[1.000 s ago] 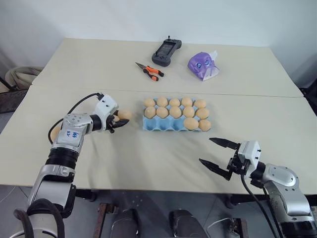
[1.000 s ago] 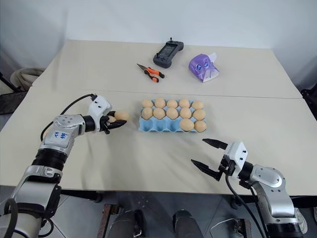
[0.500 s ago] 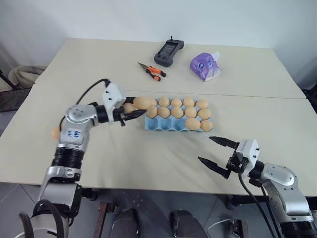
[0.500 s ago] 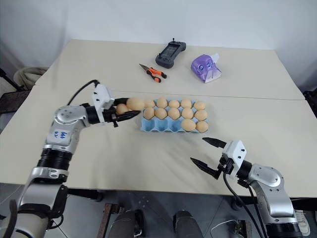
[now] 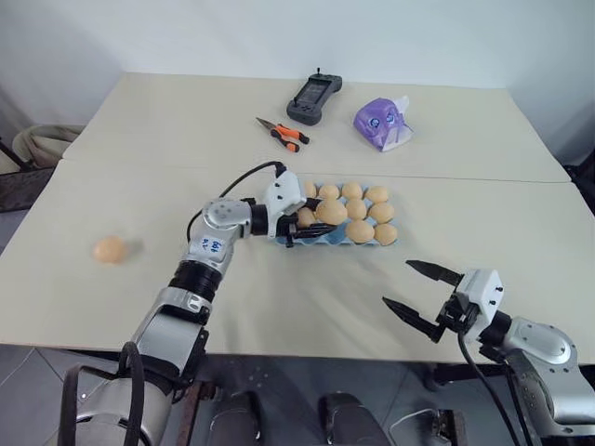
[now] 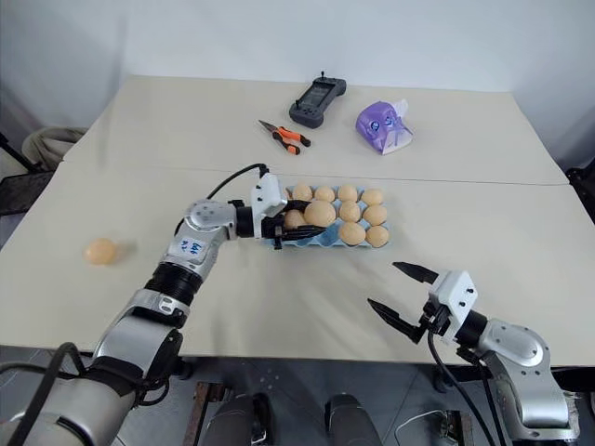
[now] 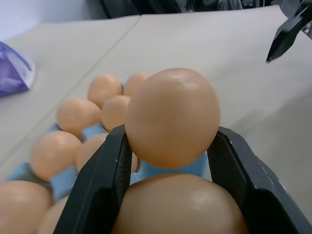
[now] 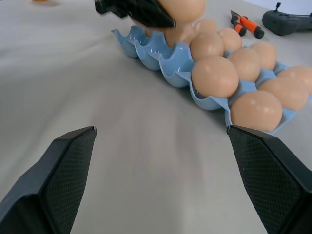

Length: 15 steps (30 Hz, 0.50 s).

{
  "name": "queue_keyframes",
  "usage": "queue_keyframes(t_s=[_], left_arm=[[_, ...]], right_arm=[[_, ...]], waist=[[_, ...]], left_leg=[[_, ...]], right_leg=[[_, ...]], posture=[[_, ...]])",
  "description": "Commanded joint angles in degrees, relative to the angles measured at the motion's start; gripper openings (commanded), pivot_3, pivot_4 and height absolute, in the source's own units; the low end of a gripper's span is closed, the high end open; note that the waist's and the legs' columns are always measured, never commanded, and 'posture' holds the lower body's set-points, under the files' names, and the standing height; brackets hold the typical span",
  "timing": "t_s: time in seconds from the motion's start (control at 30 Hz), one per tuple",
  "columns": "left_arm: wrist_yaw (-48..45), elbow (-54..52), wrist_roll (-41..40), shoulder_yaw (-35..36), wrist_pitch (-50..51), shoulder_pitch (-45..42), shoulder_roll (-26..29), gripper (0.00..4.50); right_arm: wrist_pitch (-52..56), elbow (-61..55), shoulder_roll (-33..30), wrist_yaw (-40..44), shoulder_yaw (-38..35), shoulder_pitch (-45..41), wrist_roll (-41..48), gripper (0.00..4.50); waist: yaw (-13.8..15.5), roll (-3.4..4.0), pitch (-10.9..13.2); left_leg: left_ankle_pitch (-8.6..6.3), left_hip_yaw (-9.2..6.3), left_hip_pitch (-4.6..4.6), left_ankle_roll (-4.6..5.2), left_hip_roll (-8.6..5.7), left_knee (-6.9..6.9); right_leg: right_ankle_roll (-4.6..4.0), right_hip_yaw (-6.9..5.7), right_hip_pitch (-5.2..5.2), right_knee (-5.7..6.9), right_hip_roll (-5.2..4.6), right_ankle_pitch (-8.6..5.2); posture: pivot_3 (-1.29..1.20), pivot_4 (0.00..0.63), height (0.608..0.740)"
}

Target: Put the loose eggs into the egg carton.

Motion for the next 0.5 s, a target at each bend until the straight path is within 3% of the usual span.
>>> queue_keyframes(t_s=[0.03, 0.27, 0.5], left_arm=[[-0.43, 2.58, -0.02, 0.79, -2.21, -2.97, -1.62, 2.33], [1.50, 5.07, 0.77, 1.94, -6.73, -5.73, -1.59, 4.48], [-2.14, -1.51, -2.55, 6.69, -6.03, -3.11, 6.18, 4.48]], right_arm=[[-2.40, -2.14, 0.89, -1.14, -1.49, 1.50, 0.17, 4.50], [-3.96, -0.76, 1.64, -1.37, -0.10, 0.68, -0.31, 4.50], [-4.52, 2.63, 1.09, 0.67, 1.39, -2.91, -0.25, 4.50]], waist=[[0.02, 0.00, 0.00], [-0.06, 0.00, 0.00], [-0.21, 0.00, 0.00]], left_leg=[[0.00, -0.01, -0.03, 0.00, 0.00, -0.01], [0.00, -0.01, -0.02, 0.00, -0.01, 0.01], [0.02, 0.03, -0.01, -0.03, 0.03, -0.10]], right_leg=[[0.00, -0.01, -0.02, -0.01, 0.00, 0.00], [0.00, 0.00, 0.00, -0.01, -0.01, 0.00], [-0.01, 0.00, -0.04, -0.01, 0.04, 0.00]], posture=[[0.00, 0.150, 0.740], [0.00, 0.150, 0.740], [0.00, 0.150, 0.740]])
